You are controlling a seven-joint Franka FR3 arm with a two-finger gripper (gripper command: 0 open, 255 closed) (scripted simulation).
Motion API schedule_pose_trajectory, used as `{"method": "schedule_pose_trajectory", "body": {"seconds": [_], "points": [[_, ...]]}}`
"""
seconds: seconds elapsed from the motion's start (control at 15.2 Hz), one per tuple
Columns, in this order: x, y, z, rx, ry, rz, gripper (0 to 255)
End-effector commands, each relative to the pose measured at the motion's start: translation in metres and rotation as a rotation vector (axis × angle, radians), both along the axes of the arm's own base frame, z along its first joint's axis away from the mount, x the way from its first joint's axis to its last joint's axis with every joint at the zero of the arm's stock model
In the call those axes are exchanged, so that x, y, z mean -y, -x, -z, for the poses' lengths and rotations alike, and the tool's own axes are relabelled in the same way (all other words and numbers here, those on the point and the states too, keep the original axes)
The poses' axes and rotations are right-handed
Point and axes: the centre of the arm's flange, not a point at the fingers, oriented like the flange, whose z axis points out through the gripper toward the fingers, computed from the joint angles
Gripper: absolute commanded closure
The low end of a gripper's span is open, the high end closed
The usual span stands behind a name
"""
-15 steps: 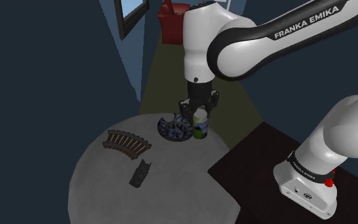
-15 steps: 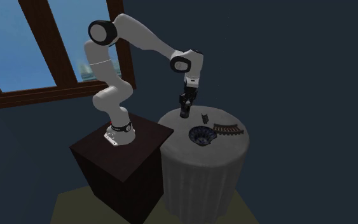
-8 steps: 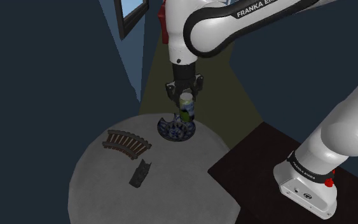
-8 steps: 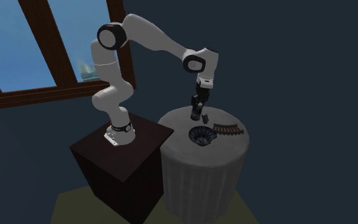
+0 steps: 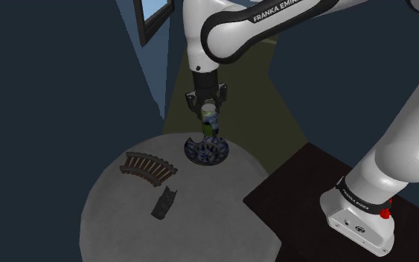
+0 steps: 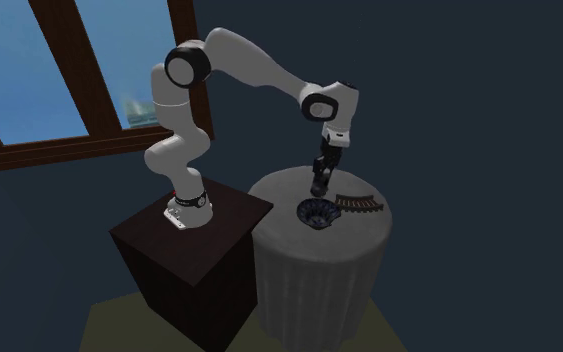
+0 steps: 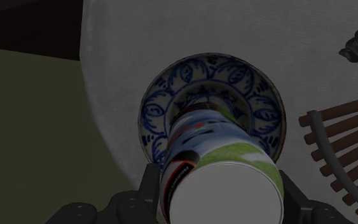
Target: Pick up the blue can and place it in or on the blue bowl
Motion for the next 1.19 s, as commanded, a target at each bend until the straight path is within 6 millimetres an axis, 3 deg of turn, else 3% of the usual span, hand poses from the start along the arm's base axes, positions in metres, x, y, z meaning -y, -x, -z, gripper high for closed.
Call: {"method": "schedule_pose_trajectory", "body": {"seconds": [0.0,0.86,1.12], "points": [[-0.001,0.000,0.010,0.001,0.000,0.000,255],[-0.001,0.000,0.078,0.001,0.000,0.000,255],[-0.001,0.000,0.078,0.001,0.000,0.000,255]]}}
